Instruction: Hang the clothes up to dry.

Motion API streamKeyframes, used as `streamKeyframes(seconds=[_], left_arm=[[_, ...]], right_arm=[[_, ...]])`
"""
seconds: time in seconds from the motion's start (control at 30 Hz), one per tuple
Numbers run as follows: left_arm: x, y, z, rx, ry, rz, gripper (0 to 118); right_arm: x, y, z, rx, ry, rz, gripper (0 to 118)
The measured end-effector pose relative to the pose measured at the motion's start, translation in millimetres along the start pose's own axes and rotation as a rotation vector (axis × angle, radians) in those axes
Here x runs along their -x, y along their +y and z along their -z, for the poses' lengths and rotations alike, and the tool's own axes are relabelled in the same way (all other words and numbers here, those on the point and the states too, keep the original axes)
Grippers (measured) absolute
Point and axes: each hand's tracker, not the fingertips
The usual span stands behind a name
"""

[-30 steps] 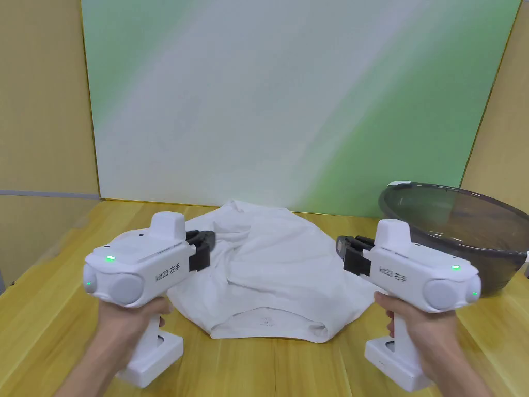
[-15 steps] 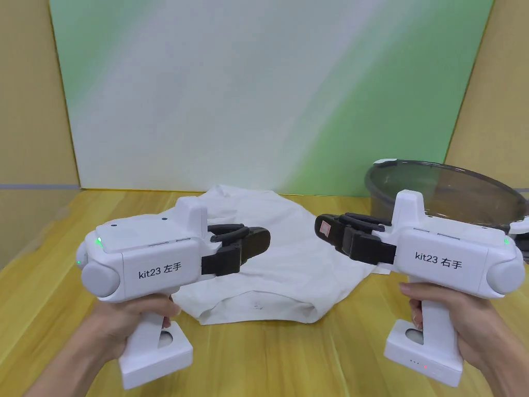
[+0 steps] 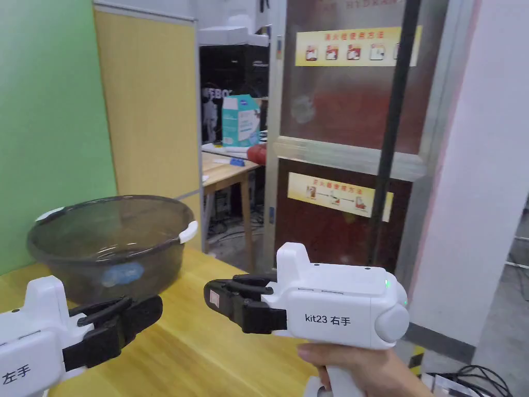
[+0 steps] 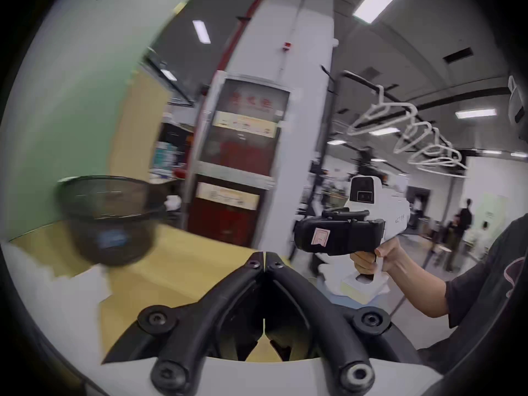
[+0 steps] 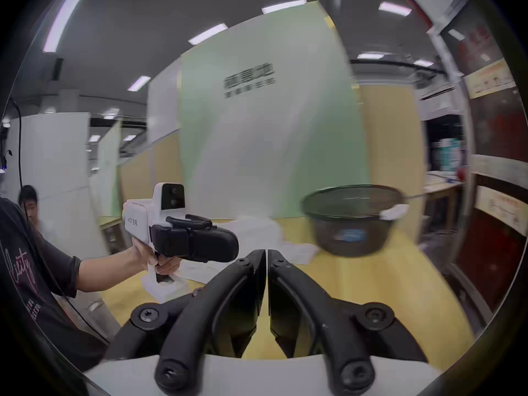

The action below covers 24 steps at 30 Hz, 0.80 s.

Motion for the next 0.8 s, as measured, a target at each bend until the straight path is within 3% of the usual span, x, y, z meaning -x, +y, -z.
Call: streamKeyframes(seconds=[0.2, 0.5, 0.7, 0.8], left_arm=[[-60.7, 10.3, 138.4, 0.103, -0.364, 0.095, 0], [-184.2, 14.7, 258.5, 0.166, -0.753, 0.169, 0], [-231.0, 18.0, 291.3, 0.175, -0.871, 0.188, 0], [-243.1, 19.7, 294.8, 0.169, -0.868, 0.178, 0]], right_arm=[[10.6, -4.3, -147.6, -0.034, -0.379, 0.035, 7], [90.8, -22.5, -317.2, -0.124, -0.839, 0.108, 7], [124.2, -22.0, -359.5, -0.116, -1.012, 0.134, 7], [130.5, -21.8, -365.3, -0.118, -1.012, 0.117, 7]])
